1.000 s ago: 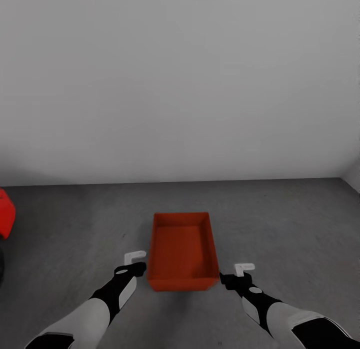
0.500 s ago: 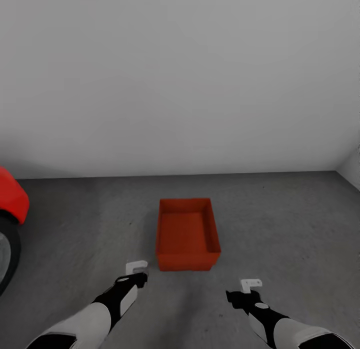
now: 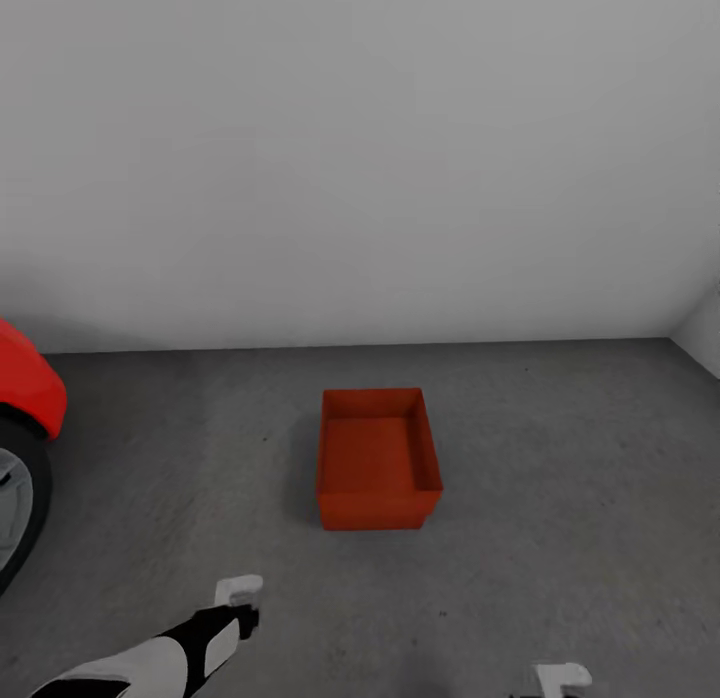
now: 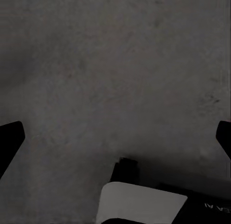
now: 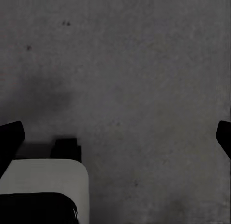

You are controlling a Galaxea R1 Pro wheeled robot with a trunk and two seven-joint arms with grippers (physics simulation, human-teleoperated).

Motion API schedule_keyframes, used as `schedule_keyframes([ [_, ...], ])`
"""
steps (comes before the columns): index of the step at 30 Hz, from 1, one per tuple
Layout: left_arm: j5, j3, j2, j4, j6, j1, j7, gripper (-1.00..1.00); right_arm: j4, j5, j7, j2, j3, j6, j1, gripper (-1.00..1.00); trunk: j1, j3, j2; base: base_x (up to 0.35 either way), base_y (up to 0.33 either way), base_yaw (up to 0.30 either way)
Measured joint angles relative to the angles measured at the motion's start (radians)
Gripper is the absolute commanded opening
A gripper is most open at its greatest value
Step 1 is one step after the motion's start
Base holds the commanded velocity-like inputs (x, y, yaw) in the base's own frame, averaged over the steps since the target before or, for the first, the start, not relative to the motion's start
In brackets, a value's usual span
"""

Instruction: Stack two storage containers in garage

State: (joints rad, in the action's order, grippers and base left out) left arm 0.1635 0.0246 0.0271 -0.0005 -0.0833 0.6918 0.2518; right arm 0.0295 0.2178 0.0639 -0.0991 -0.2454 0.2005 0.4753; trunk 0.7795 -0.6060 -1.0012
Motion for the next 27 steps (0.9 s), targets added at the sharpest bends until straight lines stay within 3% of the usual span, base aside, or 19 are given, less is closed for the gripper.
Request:
schedule_keyframes([
  [9, -0.002, 0.0, -0.043, 0.001, 0.006, -0.21, -0.011, 1.0, 0.001, 0.0, 0.013, -0.004, -0.002, -0.012, -0.12, 1.0, 0.0, 0.0, 0.0, 0.0, 0.0, 0.0],
  [13, -0.001, 0.0, -0.049, 0.001, 0.008, -0.273, -0.038, 1.0, 0.001, -0.001, 0.006, 0.002, -0.002, -0.011, -0.186, 1.0, 0.0, 0.0, 0.0, 0.0, 0.0, 0.0],
  [16, -0.002, 0.001, -0.05, 0.001, 0.025, -0.303, -0.049, 1.0, 0.0, -0.002, 0.003, 0.006, -0.004, -0.003, -0.245, 1.0, 0.0, 0.001, 0.0, 0.0, 0.0, -0.018],
  [19, -0.002, 0.001, -0.046, 0.0, 0.104, -0.33, -0.054, 1.0, 0.0, 0.001, 0.001, 0.01, -0.003, 0.01, -0.329, 1.0, 0.0, 0.004, 0.0, 0.0, 0.0, -0.022],
  [27, -0.012, 0.003, -0.045, -0.006, 0.148, -0.338, -0.054, 1.0, 0.0, 0.0, -0.005, 0.011, -0.005, 0.015, -0.36, 1.0, 0.0, 0.016, 0.0, 0.0, 0.0, -0.003],
])
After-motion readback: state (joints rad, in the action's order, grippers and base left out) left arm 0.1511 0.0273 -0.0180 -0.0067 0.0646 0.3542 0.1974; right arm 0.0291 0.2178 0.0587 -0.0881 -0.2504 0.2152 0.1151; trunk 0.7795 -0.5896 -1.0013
